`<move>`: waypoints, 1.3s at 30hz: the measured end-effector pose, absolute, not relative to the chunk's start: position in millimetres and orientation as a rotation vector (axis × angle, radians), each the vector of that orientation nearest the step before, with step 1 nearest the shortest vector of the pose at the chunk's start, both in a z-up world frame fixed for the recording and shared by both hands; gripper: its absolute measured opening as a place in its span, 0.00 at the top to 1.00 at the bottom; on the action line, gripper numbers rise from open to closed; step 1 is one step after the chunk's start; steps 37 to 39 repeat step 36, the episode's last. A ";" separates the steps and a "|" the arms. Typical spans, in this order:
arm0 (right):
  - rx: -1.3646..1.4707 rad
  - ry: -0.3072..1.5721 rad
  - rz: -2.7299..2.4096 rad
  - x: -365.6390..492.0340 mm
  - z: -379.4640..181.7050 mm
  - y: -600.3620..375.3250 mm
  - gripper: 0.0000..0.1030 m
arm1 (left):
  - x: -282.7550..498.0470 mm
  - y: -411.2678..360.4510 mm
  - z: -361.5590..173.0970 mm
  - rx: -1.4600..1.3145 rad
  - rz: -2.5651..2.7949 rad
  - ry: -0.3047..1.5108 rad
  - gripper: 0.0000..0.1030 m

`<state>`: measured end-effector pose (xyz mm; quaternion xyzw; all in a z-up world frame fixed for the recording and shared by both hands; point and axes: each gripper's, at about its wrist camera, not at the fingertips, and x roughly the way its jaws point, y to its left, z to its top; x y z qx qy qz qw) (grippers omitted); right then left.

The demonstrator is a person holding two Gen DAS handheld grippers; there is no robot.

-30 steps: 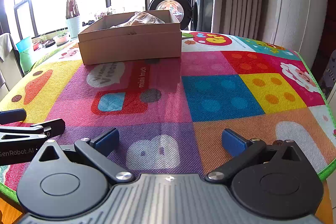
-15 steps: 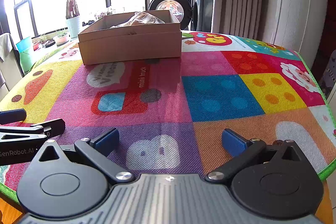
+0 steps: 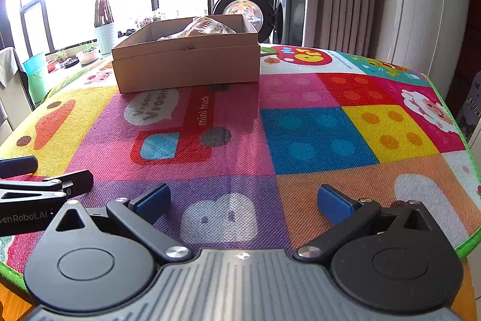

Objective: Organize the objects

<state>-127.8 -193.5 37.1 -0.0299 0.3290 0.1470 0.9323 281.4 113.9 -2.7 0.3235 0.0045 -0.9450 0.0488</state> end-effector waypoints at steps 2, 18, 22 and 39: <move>-0.061 0.673 0.301 -127.4 37.1 -193.4 0.00 | 281.5 114.1 -2.6 0.985 -2.879 0.014 0.07; -0.061 0.673 0.301 -127.5 37.2 -193.4 0.00 | 280.6 114.3 -2.9 0.984 -2.872 0.035 0.07; -0.061 0.673 0.301 -127.5 37.1 -193.4 0.00 | 280.5 114.4 -2.8 0.986 -2.877 0.034 0.07; -0.062 0.673 0.301 -127.6 37.1 -193.3 0.00 | 280.4 114.6 -2.6 0.986 -2.877 0.034 0.07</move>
